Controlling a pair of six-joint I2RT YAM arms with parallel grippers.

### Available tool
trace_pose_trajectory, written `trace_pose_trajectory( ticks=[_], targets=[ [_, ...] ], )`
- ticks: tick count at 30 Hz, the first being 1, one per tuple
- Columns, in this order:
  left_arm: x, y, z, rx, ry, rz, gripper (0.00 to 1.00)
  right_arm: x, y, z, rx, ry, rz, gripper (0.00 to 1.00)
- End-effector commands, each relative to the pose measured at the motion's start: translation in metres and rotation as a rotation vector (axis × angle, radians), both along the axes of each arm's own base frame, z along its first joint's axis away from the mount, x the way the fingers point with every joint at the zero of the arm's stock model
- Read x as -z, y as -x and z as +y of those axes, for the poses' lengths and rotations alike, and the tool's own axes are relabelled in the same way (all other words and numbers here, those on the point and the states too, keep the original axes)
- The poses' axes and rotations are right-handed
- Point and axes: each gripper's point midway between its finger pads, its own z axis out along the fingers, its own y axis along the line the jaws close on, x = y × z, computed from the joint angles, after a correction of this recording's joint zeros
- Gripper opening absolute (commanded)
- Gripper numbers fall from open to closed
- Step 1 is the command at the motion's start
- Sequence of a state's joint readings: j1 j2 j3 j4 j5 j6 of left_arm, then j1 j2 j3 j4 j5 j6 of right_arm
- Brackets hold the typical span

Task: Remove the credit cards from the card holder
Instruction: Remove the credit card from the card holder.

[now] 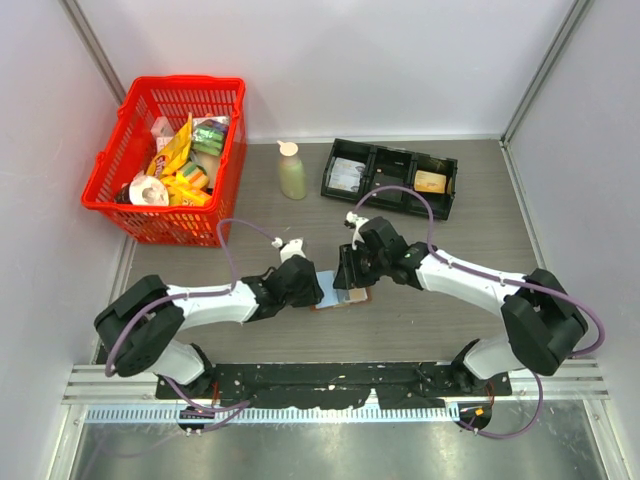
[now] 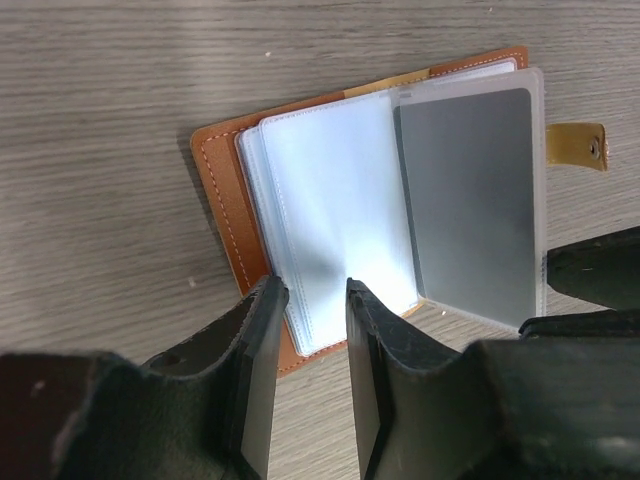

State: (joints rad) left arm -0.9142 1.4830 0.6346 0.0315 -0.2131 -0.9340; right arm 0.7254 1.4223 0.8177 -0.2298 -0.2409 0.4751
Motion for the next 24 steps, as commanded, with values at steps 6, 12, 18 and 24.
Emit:
trace_pose_trajectory(
  ticks=[6,12,18,24],
  targets=[
    [-0.035,-0.008,0.031,-0.180,0.115,-0.137,0.38,-0.015,0.010,0.046,-0.139,-0.121,0.048,0.40],
    [-0.057,-0.009,0.054,-0.279,0.185,-0.213,0.40,-0.003,0.018,0.056,-0.189,-0.101,0.100,0.41],
    [-0.079,-0.006,0.052,-0.231,0.229,-0.255,0.40,-0.006,0.006,0.049,-0.152,-0.068,0.053,0.41],
    [-0.091,-0.005,0.021,-0.095,0.253,-0.240,0.40,-0.006,-0.009,0.028,-0.027,-0.157,0.081,0.41]
  ],
)
